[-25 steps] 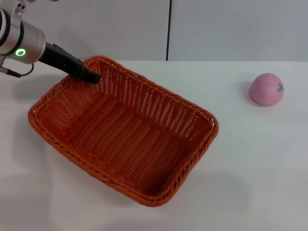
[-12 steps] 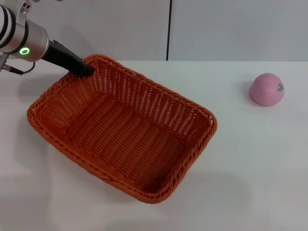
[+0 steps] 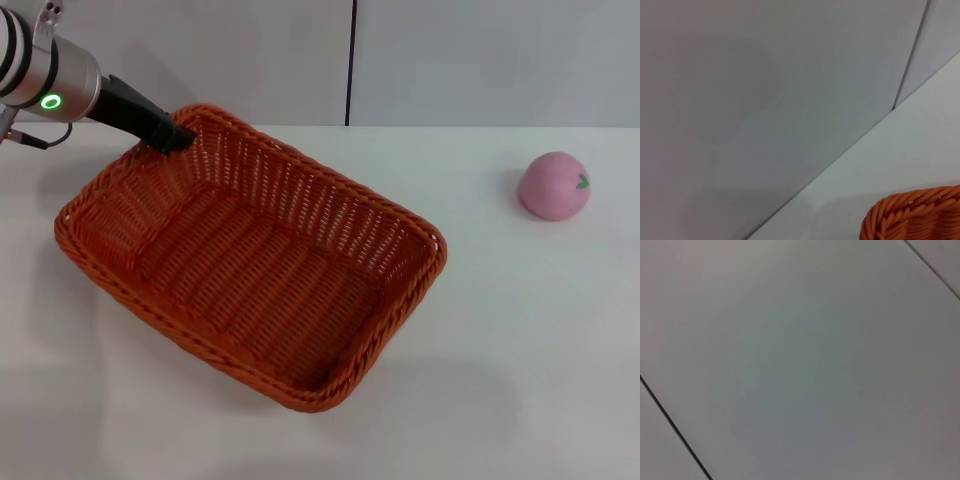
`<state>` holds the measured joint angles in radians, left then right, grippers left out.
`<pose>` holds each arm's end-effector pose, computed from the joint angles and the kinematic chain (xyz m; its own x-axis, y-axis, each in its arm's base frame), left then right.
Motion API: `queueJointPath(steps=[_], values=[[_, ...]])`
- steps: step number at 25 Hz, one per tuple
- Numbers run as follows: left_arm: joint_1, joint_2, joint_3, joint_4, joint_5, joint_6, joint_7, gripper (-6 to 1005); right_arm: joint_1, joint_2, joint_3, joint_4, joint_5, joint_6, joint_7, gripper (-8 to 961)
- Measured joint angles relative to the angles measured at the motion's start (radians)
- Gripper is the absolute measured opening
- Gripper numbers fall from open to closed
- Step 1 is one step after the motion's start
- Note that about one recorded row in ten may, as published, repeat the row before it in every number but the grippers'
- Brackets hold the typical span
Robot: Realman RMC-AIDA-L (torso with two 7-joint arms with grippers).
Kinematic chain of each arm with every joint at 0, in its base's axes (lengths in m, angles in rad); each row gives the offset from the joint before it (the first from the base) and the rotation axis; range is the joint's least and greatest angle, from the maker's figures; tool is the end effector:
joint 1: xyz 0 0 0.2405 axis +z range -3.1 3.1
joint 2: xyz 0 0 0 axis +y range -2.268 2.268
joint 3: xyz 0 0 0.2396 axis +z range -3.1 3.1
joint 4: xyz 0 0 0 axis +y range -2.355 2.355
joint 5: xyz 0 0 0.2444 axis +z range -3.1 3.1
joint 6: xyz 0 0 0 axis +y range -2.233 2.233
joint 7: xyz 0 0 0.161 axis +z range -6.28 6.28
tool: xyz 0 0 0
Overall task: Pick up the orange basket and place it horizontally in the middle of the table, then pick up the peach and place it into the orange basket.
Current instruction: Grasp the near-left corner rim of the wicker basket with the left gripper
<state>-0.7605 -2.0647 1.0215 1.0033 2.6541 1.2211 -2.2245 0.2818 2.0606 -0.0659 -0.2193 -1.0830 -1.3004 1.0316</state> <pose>-0.2073 0.4611 0.0271 0.8162 0.5775 -0.0179 0.4664 -0.6769 -0.5694 0.4431 0.2798 0.1128 0.1740 0.2947 -0.9396 -0.9804 0.1410 -0.1373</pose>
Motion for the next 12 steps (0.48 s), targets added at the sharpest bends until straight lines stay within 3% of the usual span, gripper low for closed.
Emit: queueJointPath(steps=[12], values=[[-0.004,0.001,-0.018,0.002,-0.023,0.003,-0.029,203,0.006,0.006,0.002,0.002,0.000,0.013,0.001,770]])
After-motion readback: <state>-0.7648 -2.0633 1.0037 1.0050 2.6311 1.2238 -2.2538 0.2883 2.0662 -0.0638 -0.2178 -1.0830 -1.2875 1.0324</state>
